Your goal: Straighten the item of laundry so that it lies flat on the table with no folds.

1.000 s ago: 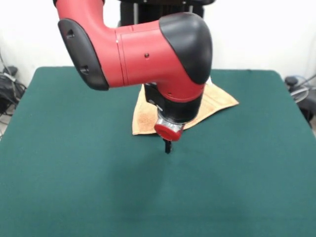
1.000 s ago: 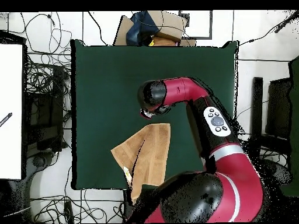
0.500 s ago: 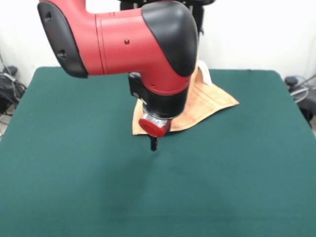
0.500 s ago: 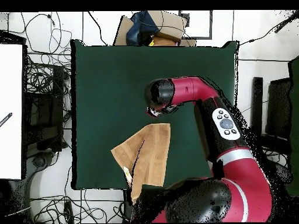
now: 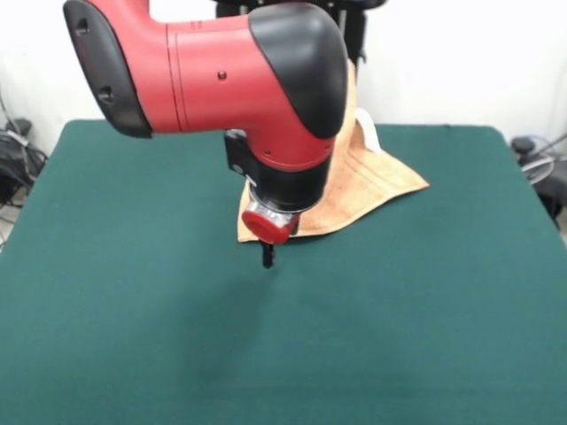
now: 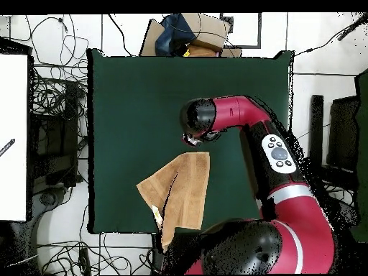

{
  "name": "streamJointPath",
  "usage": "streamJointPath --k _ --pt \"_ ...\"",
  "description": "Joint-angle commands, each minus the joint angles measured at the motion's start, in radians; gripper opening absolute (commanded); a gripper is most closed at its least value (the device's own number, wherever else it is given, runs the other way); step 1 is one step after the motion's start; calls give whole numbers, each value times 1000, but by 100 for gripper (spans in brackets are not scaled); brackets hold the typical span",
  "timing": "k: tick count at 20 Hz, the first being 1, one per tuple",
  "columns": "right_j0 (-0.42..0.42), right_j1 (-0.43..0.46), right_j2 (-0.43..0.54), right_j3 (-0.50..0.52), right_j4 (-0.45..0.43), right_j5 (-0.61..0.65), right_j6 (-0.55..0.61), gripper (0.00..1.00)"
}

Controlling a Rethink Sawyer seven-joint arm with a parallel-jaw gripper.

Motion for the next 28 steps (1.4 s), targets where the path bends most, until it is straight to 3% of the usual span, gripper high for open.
streamJointPath --k 1,17,28 --pt "43 54 -77 34 -96 83 -78 100" --pt "87 85 -132 -14 -96 146 -82 100" --pt "72 83 -157 4 -94 114 -92 100"
